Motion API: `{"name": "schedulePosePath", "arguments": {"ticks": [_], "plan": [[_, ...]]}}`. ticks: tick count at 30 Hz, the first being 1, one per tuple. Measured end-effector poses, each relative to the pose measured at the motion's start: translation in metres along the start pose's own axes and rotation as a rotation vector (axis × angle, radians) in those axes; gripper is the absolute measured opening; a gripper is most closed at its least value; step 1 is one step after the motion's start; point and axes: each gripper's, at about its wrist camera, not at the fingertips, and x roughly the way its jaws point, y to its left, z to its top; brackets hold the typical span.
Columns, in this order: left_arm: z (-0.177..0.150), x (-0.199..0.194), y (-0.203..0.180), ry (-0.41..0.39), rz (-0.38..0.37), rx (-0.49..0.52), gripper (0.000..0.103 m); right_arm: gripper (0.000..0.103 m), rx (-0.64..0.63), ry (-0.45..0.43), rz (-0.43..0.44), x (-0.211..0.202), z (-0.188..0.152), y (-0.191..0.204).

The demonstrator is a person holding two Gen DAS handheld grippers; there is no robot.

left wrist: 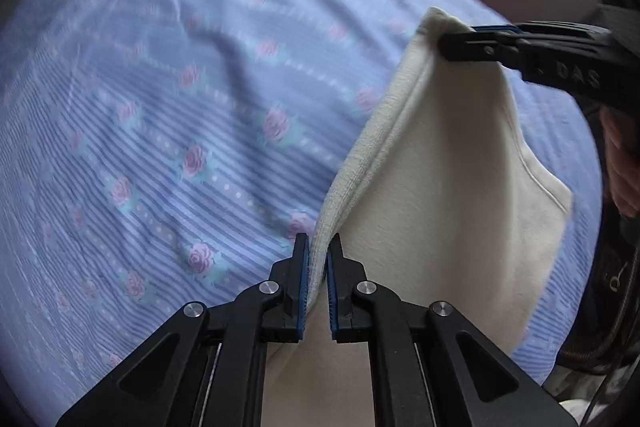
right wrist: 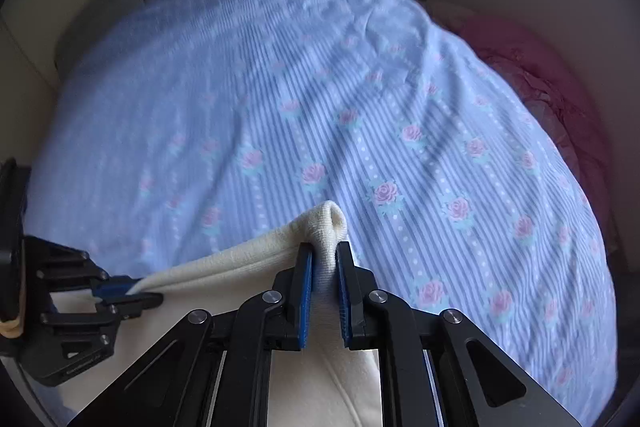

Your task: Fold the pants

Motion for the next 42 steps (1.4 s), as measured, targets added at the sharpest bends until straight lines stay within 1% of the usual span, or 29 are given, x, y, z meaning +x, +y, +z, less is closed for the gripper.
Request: {"name": "schedulePosePath", "arguments": {"ticks": [1,2,4,5,6,7,8,9,10,12,13,14,15,17,19,20,21,23,25,26,29,30,32,35,37,39,42], "plan": [[0.003,0.002,0.002,0.012,-0.001,-0.015,0.016,0.012,-0.006,0.024,-0.023,0.009,0.000,0.002],[0.004,-0.001,0.003,0.004,-0.001,-0.030,0.019,0.012,0.004,0.041,-0.032,0.018,-0.001,0.000],[0.003,-0.018,0.001,-0.061,0.020,-0.035,0.033,0.013,0.048,0.048,-0.040,0.024,-0.002,-0.003],[0.000,-0.033,0.000,-0.115,0.051,-0.033,0.054,0.017,0.070,0.044,-0.041,0.023,-0.003,-0.007],[-0.004,-0.046,-0.002,-0.158,0.077,-0.029,0.067,0.025,0.096,0.041,-0.051,0.020,-0.004,-0.011],[-0.009,-0.060,-0.003,-0.206,0.094,-0.027,0.067,0.029,0.110,0.038,-0.070,0.016,-0.004,-0.014],[-0.015,-0.073,-0.003,-0.239,0.090,-0.038,0.067,0.039,0.126,0.013,-0.097,0.004,-0.007,-0.017],[-0.022,-0.086,0.000,-0.263,0.071,-0.062,0.067,0.043,0.128,-0.006,-0.107,-0.005,-0.011,-0.018],[-0.033,-0.099,0.002,-0.283,0.062,-0.089,0.067,0.043,0.126,-0.030,-0.116,-0.018,-0.015,-0.018],[-0.057,-0.120,0.004,-0.325,0.064,-0.133,0.067,0.044,0.115,-0.071,-0.095,-0.053,-0.030,-0.014],[-0.069,-0.129,0.003,-0.337,0.072,-0.159,0.067,0.047,0.107,-0.081,-0.087,-0.066,-0.034,-0.011],[-0.089,-0.139,0.002,-0.353,0.079,-0.198,0.068,0.053,0.091,-0.099,-0.073,-0.085,-0.044,-0.005],[-0.104,-0.145,0.004,-0.359,0.084,-0.229,0.069,0.057,0.074,-0.117,-0.056,-0.103,-0.055,0.003],[-0.129,-0.149,0.000,-0.361,0.085,-0.308,0.069,0.059,0.035,-0.144,-0.009,-0.132,-0.075,0.020],[-0.169,-0.158,-0.003,-0.345,0.076,-0.399,0.069,0.061,-0.019,-0.143,0.031,-0.157,-0.096,0.043],[-0.183,-0.163,-0.005,-0.337,0.077,-0.426,0.069,0.061,-0.041,-0.144,0.052,-0.166,-0.104,0.055],[-0.203,-0.169,-0.009,-0.326,0.086,-0.467,0.069,0.061,-0.053,-0.144,0.065,-0.173,-0.111,0.064],[-0.238,-0.180,-0.014,-0.319,0.081,-0.540,0.069,0.061,-0.082,-0.125,0.128,-0.192,-0.133,0.088],[-0.275,-0.192,-0.018,-0.321,0.084,-0.615,0.073,0.061,-0.104,-0.102,0.192,-0.206,-0.151,0.113],[-0.294,-0.200,-0.020,-0.325,0.093,-0.660,0.074,0.061,-0.129,-0.083,0.234,-0.212,-0.162,0.130],[-0.344,-0.216,-0.022,-0.339,0.123,-0.762,0.078,0.061,-0.182,-0.040,0.315,-0.220,-0.191,0.170],[-0.368,-0.223,-0.022,-0.344,0.149,-0.811,0.078,0.061,-0.192,-0.018,0.339,-0.220,-0.202,0.184],[-0.403,-0.234,-0.021,-0.344,0.178,-0.880,0.078,0.061,-0.232,0.046,0.388,-0.220,-0.225,0.217],[-0.461,-0.247,-0.017,-0.343,0.217,-0.989,0.079,0.061,-0.298,0.075,0.427,-0.226,-0.256,0.268],[-0.491,-0.252,-0.014,-0.335,0.254,-1.036,0.079,0.061,-0.336,0.093,0.450,-0.226,-0.272,0.294],[-0.529,-0.259,-0.007,-0.338,0.292,-1.095,0.079,0.061,-0.388,0.108,0.472,-0.227,-0.291,0.328],[-0.569,-0.262,0.003,-0.341,0.323,-1.144,0.082,0.061,-0.462,0.131,0.492,-0.225,-0.325,0.385]]}}
